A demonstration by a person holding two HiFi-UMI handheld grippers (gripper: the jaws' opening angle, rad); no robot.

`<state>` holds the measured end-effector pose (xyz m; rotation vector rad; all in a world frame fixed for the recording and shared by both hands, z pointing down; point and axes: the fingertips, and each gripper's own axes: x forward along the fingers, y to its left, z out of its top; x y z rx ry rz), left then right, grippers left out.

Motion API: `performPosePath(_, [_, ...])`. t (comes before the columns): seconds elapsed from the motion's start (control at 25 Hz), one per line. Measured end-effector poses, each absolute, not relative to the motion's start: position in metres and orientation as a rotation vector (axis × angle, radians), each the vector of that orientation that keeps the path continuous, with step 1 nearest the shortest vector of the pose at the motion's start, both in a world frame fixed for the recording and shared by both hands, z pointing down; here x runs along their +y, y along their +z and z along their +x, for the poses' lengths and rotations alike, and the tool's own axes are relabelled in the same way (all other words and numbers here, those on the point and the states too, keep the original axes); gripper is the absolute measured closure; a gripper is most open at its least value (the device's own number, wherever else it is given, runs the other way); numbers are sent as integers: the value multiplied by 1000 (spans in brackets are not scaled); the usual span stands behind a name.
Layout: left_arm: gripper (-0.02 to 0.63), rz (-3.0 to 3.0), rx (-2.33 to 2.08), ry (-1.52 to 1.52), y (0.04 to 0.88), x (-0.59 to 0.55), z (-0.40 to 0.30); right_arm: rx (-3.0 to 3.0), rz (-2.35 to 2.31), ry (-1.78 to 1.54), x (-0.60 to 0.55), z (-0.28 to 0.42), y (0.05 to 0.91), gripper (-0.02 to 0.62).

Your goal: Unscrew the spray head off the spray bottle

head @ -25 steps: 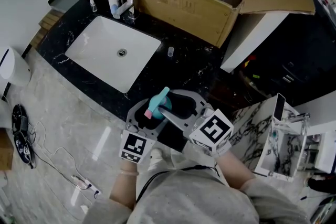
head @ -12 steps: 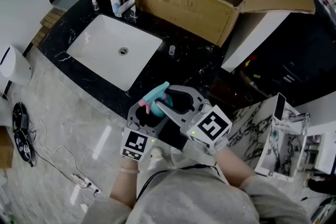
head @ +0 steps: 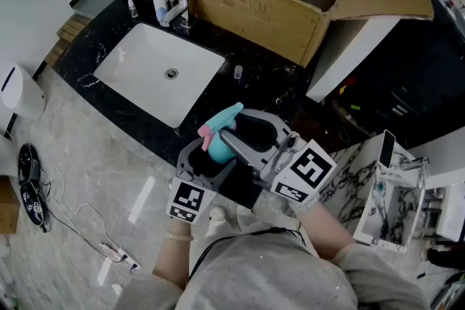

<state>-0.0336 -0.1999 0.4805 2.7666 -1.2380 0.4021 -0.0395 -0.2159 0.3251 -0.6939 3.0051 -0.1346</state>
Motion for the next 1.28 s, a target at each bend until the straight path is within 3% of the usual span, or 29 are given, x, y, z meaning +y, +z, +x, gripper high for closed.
performPosePath(1.28, [268,2768,-1243,453,485,-200,-32,2834,-634,-142,-221,-13,238,462])
